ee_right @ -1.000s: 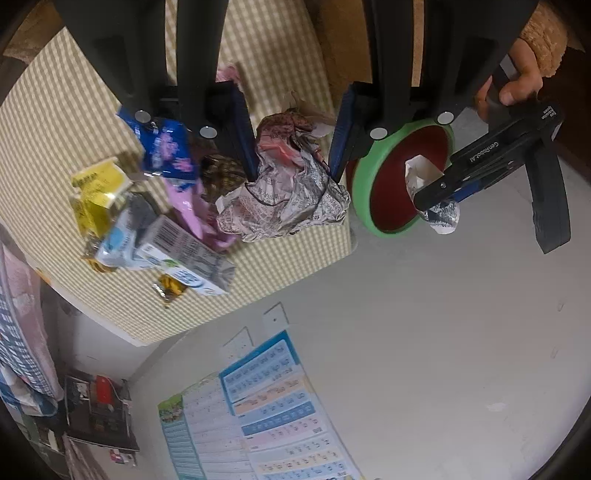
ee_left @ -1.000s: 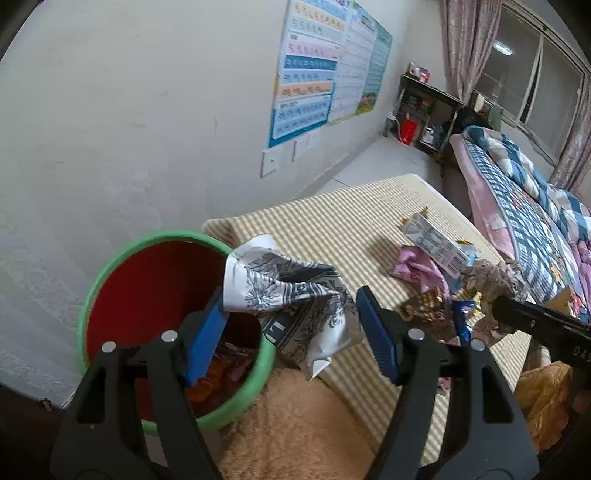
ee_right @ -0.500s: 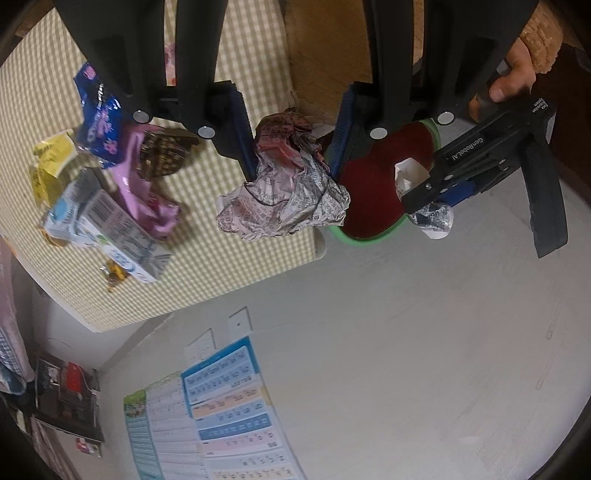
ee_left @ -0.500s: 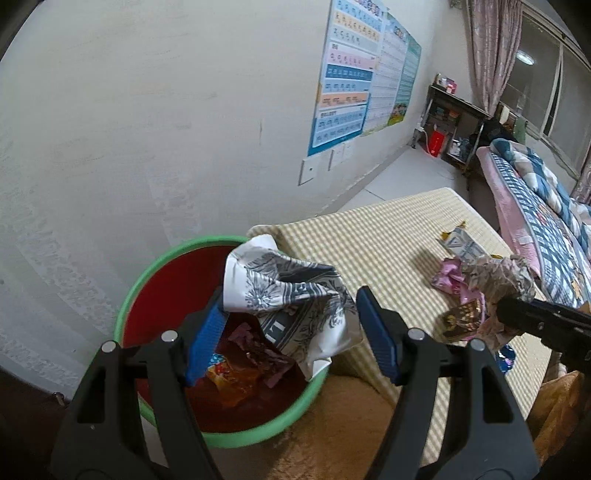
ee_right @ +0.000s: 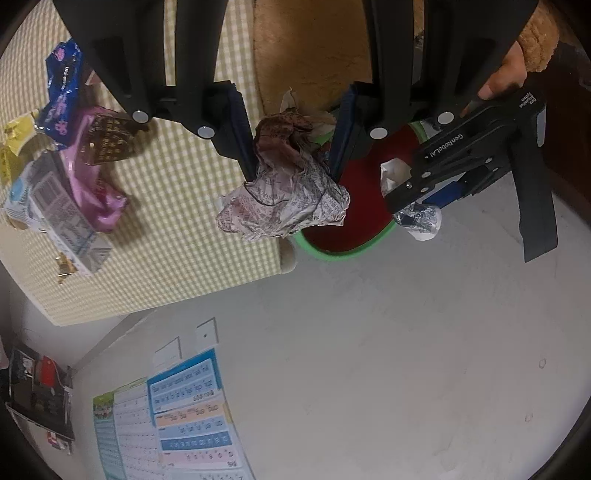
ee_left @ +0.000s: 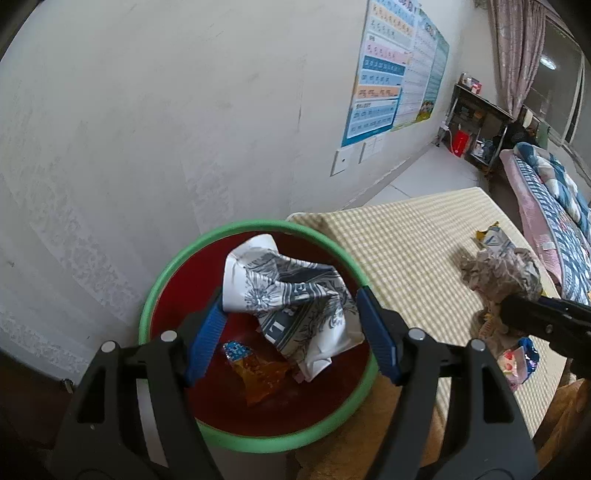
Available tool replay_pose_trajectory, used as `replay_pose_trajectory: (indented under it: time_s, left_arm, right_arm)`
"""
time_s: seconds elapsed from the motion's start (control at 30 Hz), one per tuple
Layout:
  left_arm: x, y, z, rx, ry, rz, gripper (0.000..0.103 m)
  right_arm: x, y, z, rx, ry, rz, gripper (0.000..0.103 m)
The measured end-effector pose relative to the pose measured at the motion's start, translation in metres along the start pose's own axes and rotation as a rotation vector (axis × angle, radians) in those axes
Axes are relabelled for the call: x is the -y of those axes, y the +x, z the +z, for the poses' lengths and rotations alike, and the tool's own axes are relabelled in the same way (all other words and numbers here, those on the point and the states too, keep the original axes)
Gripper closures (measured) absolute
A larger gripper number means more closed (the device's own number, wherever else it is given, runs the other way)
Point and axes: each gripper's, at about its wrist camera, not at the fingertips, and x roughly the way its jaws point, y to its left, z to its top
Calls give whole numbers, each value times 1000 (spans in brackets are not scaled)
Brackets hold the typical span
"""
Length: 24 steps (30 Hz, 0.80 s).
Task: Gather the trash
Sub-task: 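Move the left tool over the bin and release the white paper, then lower the crumpled paper into the bin and open the right tool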
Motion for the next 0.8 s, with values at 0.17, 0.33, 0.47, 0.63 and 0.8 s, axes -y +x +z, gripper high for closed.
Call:
replay_pose_trajectory:
  time_s: [0.17, 0.33, 0.47, 0.63, 0.8]
  left_arm:
    - [-9, 5, -3, -14, -14, 13, 35]
    - [-17, 11, -5, -30, -30, 24, 35]
    - [-23, 16, -6, -44, -39, 29, 35]
    - [-30, 22, -9, -62, -51, 39, 35]
    - [-34, 29, -12, -82, -59, 46, 35]
  right_arm:
    - [-10, 16, 7, -21, -19, 17, 63]
    - [-19, 28, 11, -42, -44, 30, 63]
    - [-27, 37, 14, -58, -56, 42, 63]
    - [-34, 46, 19, -72, -63, 49, 63]
    - [-36, 55, 22, -84, -62, 53, 63]
